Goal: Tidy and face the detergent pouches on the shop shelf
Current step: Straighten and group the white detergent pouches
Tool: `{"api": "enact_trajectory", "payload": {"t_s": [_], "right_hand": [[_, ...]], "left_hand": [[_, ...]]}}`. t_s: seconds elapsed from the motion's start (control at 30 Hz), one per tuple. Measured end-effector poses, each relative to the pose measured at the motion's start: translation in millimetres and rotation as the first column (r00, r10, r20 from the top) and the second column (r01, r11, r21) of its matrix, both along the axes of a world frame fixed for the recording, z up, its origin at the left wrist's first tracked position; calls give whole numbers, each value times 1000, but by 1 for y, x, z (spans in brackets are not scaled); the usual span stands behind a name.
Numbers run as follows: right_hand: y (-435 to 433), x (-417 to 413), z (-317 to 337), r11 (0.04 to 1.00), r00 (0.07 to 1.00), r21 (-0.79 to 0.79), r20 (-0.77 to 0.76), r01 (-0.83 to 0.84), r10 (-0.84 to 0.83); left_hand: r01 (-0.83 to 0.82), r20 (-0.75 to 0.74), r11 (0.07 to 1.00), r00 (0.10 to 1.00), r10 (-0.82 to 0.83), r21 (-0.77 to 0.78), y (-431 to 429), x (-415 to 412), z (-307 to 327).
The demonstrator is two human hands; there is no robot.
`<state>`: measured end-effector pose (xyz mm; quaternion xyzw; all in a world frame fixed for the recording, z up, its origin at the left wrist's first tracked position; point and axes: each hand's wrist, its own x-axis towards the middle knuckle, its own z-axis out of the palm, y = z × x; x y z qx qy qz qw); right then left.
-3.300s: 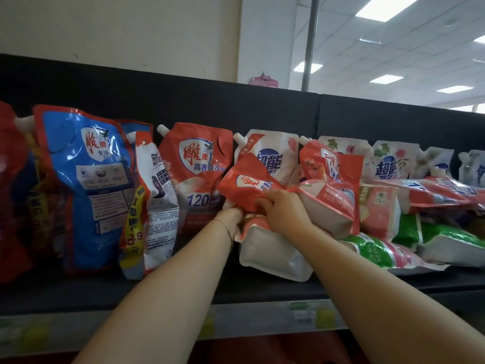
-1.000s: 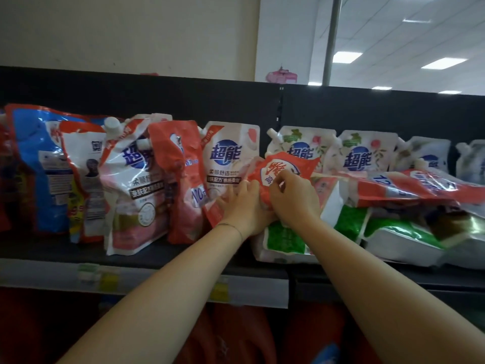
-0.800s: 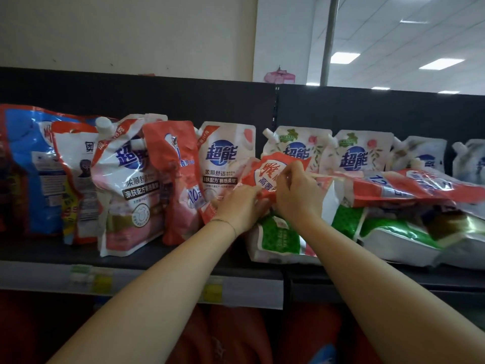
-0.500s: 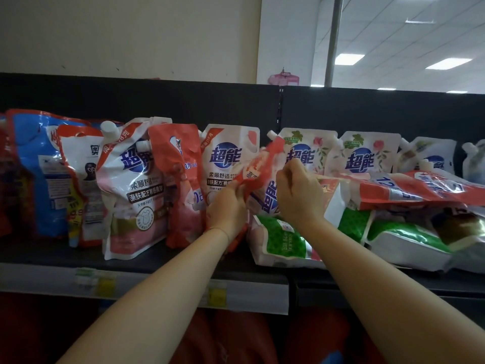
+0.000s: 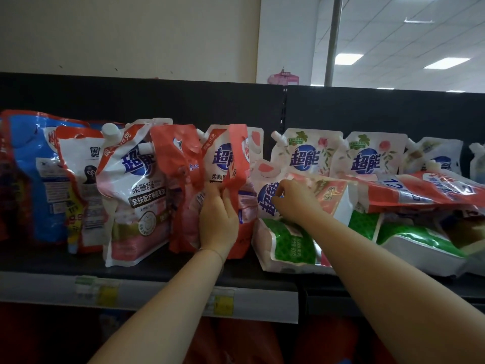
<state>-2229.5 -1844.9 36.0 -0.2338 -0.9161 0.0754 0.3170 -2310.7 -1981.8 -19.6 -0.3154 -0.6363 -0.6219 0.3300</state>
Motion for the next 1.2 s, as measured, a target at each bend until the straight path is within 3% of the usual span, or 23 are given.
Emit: {"api": "enact_trajectory", "payload": {"t_s": [0.2, 0.37, 0.53, 0.63, 0.73, 0.87, 0.97, 1.1, 1.2], "right_hand": [[-11, 0, -7, 998, 998, -14, 18, -62, 62], [-6, 16, -3, 993, 993, -22, -29, -117, 116], [11, 45, 2, 987, 981, -49, -128, -152, 145], [19, 60, 5, 978, 971, -111, -180, -178, 156], [20, 73, 6, 974, 961, -141, -239, -176, 139], [20, 86, 2, 987, 952, -101, -291, -127, 93], [19, 94, -4, 992, 955, -39, -275, -123, 107], [18, 109, -8, 990, 971, 24, -195, -136, 138], [18, 123, -6, 988, 969, 88, -198, -129, 144]], "left_hand": [[-217, -316, 976, 925, 211, 18, 1, 1, -1], [-332, -604, 935, 773, 194, -126, 1, 15, 5], [-363, -627, 906, 763, 155, -217, 4, 34, 6], [-196, -655, 909, 748, -104, -368, 9, 52, 4], [-48, -504, 728, 753, -424, -684, 10, 69, 12], [-159, -396, 489, 812, -430, -858, 21, 91, 23], [-383, -527, 385, 748, -403, -839, 39, 114, 16], [-571, -697, 400, 606, -384, -717, 59, 119, -4], [-478, -666, 486, 652, -363, -732, 63, 112, -4]]}}
